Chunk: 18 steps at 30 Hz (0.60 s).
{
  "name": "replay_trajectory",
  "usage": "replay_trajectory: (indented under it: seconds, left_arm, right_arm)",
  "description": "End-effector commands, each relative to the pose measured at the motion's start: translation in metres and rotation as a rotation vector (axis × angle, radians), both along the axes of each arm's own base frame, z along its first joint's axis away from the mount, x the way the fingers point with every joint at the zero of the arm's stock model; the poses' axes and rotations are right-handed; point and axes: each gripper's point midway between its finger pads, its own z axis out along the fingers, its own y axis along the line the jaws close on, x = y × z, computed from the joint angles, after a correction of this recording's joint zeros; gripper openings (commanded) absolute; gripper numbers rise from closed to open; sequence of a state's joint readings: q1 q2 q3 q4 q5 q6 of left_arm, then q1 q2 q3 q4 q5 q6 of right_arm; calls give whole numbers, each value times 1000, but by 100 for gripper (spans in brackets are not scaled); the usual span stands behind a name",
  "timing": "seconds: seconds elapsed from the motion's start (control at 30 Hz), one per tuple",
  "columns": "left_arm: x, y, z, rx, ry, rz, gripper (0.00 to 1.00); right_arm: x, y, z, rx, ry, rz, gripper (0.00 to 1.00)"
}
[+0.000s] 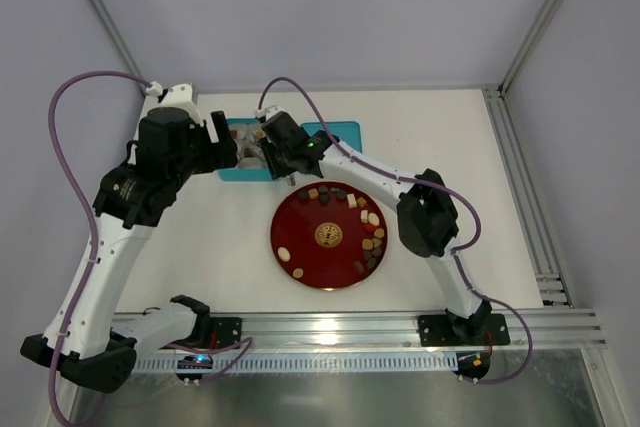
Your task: Pack the chocolate
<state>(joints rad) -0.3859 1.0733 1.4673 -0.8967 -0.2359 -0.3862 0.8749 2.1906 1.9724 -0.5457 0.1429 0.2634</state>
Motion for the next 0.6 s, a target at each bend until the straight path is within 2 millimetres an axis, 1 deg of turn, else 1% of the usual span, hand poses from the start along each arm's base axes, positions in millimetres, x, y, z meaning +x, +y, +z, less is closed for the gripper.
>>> replay_trajectory:
  seconds: [0.0,0.07,0.17,0.2,0.23,0.27,0.3,0.33,0.37,0.4,0.43,0.47,0.53,0.57]
  left_arm:
    - [0,1,6,-13,-20,7,82]
    - [0,1,7,-15,-23,6,82]
    - [0,-1,7,-24,-24,1,82]
    - [1,-2,7,-28,-25,-1,82]
    - [1,-3,7,-31,-25,-4,82]
    - [2,-4,7,-33,-25,-5,82]
    - [2,-4,6,-36,-24,-5,82]
    - [3,-6,5,-40,-21,-10,82]
    - [3,-6,5,-42,-23,-9,82]
    - [3,-6,5,-42,-22,-10,82]
    - [4,-7,3,-43,-19,-10,82]
    - [4,-7,3,-44,-20,-9,82]
    - [4,-8,2,-48,-19,-12,82]
    - [5,-8,1,-48,-19,-12,82]
  right_arm:
    - [9,-2,77,99,-125,-21,40]
    - [6,-6,83,100,-129,-29,40]
    - [-1,-20,95,103,-139,-46,39]
    - [-6,-29,100,102,-139,-59,40]
    - [-9,-34,104,106,-141,-66,39]
    - [-13,-40,105,97,-134,-73,40]
    - [-18,-48,99,77,-120,-86,39]
    - [-25,-56,113,95,-130,-91,39]
    - [-29,-63,114,91,-126,-100,39]
    - [-38,-73,102,65,-98,-108,39]
    - [-46,-82,116,90,-110,-111,39]
    - [-56,-94,101,63,-83,-124,39]
    - [-68,-110,99,63,-68,-138,39]
    - [-77,-119,112,89,-81,-145,39]
